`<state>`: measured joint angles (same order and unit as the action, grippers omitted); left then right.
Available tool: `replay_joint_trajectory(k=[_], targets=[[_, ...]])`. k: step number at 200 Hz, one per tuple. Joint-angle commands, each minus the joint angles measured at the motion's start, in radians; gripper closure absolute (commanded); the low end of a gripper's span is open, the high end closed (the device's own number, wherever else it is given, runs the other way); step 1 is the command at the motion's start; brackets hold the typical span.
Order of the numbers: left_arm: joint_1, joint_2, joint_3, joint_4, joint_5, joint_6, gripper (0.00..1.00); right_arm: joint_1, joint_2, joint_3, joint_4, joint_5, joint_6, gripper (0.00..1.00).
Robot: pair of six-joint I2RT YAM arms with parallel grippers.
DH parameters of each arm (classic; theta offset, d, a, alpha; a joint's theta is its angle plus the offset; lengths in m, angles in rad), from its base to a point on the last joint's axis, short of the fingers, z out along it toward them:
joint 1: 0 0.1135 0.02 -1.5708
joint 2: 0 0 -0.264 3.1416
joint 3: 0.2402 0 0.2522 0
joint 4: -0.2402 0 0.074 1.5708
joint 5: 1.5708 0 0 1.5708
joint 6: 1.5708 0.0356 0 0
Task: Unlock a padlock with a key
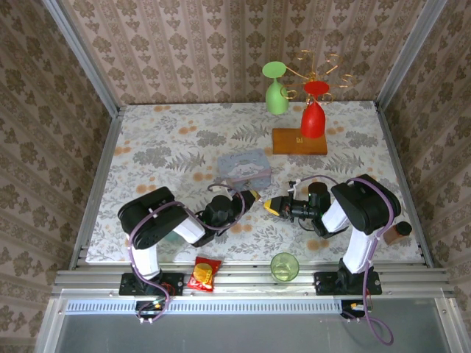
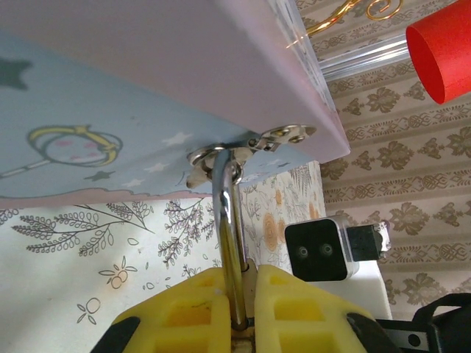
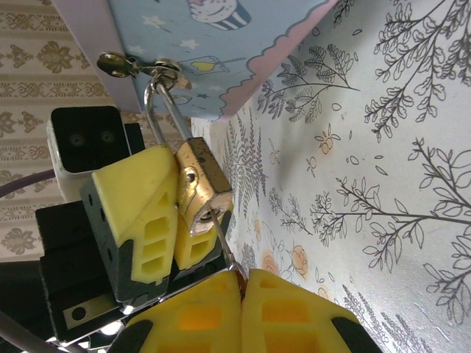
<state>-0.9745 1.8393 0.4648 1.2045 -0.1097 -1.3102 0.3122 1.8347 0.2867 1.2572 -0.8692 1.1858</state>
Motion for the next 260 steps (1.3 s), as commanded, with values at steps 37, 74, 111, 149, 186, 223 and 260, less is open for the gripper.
replay_joint_trajectory(k=[37,74,111,149,186,223,260], targets=[[-0.010,0.027,0.027,0.089,0.015,-0.046,1.00,-0.004,0.017,0.042,0.041,-0.006,0.018,1.00],[-0.021,0.014,0.029,0.086,0.014,-0.039,1.00,-0.004,0.026,0.053,0.041,0.007,0.022,1.00],[-0.032,0.013,0.032,0.089,0.007,-0.045,1.00,-0.005,0.040,0.049,0.044,0.027,0.019,1.00],[-0.030,0.010,0.039,0.084,0.017,-0.027,1.00,-0.005,0.042,0.040,0.046,0.035,0.019,1.00],[-0.060,0.040,0.060,0.086,0.023,-0.040,1.00,-0.003,-0.004,0.032,0.046,0.064,0.032,1.00],[-0.077,0.052,0.069,0.085,0.025,-0.049,1.00,-0.003,-0.043,0.044,0.045,0.101,0.047,1.00],[-0.090,0.049,0.073,0.081,0.021,-0.040,1.00,0.025,-0.091,0.039,0.044,0.169,0.058,1.00]])
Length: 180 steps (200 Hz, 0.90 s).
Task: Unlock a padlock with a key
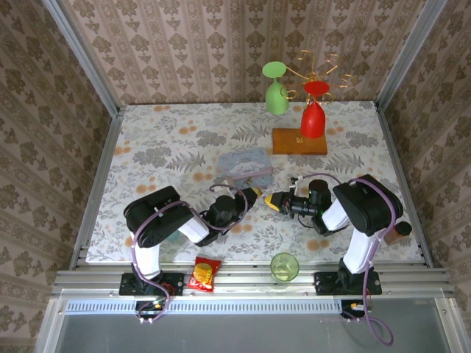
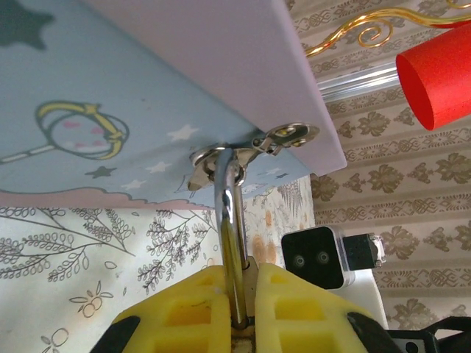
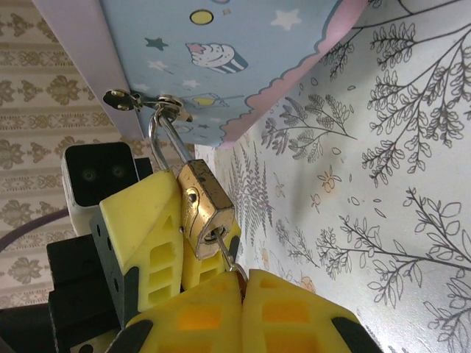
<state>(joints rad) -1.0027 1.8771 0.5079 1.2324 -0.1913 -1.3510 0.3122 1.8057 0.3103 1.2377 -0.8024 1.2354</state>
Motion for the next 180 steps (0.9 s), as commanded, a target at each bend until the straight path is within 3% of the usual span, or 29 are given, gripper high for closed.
replay_joint_trajectory(k=[1,30,99,120,151,180], targets=[[-0.062,0.011,0.030,0.053,0.103,0.000,1.00,0.026,-0.064,0.015,0.062,0.105,0.009,1.00],[-0.070,0.017,0.041,0.052,0.110,-0.006,1.00,0.059,-0.122,0.006,0.047,0.173,0.007,1.00],[-0.086,0.033,0.049,0.052,0.113,-0.006,1.00,0.120,-0.288,0.033,-0.199,0.226,-0.116,1.00],[-0.088,0.039,0.050,0.058,0.110,-0.016,1.00,0.145,-0.282,0.022,-0.168,0.224,-0.092,1.00],[-0.083,0.021,0.051,0.061,0.107,-0.011,1.00,0.111,-0.167,-0.009,0.070,0.166,0.032,1.00],[-0.084,-0.014,0.054,0.062,0.128,-0.013,1.00,0.079,-0.137,0.034,0.069,0.068,0.040,1.00]])
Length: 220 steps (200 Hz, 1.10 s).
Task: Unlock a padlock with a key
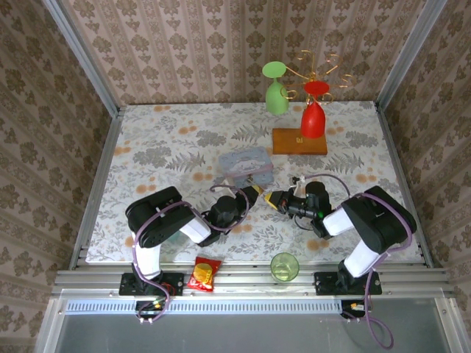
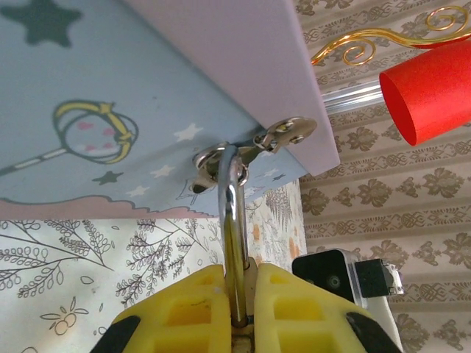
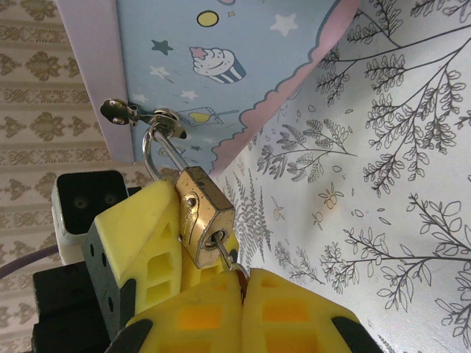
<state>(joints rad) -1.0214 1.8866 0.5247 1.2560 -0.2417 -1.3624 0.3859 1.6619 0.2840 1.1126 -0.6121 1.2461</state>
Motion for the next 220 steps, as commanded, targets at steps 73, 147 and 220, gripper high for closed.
replay_joint_trajectory(k=[73,147,220], targets=[[-0.046,-0.065,0.055,0.045,0.202,-0.019,1.00,-0.001,0.052,0.117,0.193,-0.212,0.081,1.00],[-0.046,-0.030,0.059,0.044,0.219,-0.040,1.00,-0.016,-0.055,0.089,0.182,-0.173,-0.018,1.00],[-0.040,0.022,0.091,0.040,0.252,-0.041,0.91,-0.005,-0.098,0.029,0.087,-0.162,-0.108,1.00]])
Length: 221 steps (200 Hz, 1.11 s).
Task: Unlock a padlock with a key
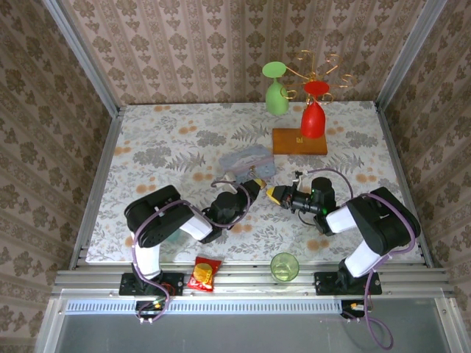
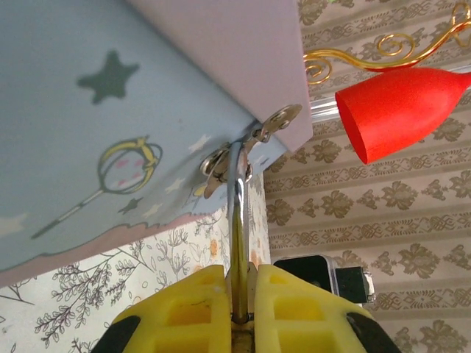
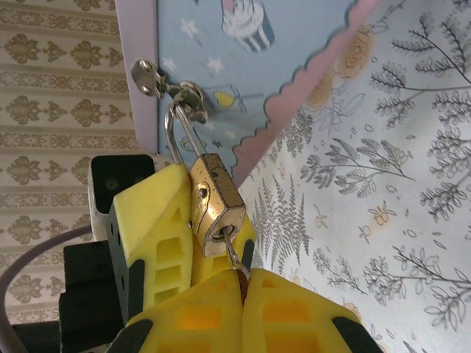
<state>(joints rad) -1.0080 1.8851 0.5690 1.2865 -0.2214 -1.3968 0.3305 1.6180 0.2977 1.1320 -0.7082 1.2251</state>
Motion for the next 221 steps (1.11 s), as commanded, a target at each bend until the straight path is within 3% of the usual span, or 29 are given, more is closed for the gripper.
replay_joint_trajectory(k=[1,57,119,157,188,210,221], targets=[[-0.054,0.024,0.046,0.010,0.231,-0.007,0.90,0.050,-0.056,0.016,0.063,-0.064,-0.089,1.00],[-0.042,0.047,0.043,0.009,0.231,-0.004,0.85,0.054,-0.090,0.021,-0.044,-0.062,-0.153,1.00],[-0.040,0.041,0.035,0.011,0.239,-0.010,1.00,0.046,-0.085,0.005,-0.040,-0.041,-0.176,1.00],[-0.054,0.002,0.042,0.005,0.251,0.000,1.00,0.011,-0.121,0.011,-0.120,0.000,-0.237,1.00],[-0.066,-0.001,0.033,0.012,0.228,-0.007,1.00,-0.051,-0.140,0.039,-0.158,-0.054,-0.230,1.00],[-0.066,-0.015,0.030,0.016,0.228,0.012,1.00,-0.103,-0.074,0.043,0.001,-0.170,-0.105,1.00],[-0.067,-0.023,0.034,0.014,0.229,0.019,1.00,-0.104,-0.042,0.055,0.001,-0.202,-0.075,1.00]])
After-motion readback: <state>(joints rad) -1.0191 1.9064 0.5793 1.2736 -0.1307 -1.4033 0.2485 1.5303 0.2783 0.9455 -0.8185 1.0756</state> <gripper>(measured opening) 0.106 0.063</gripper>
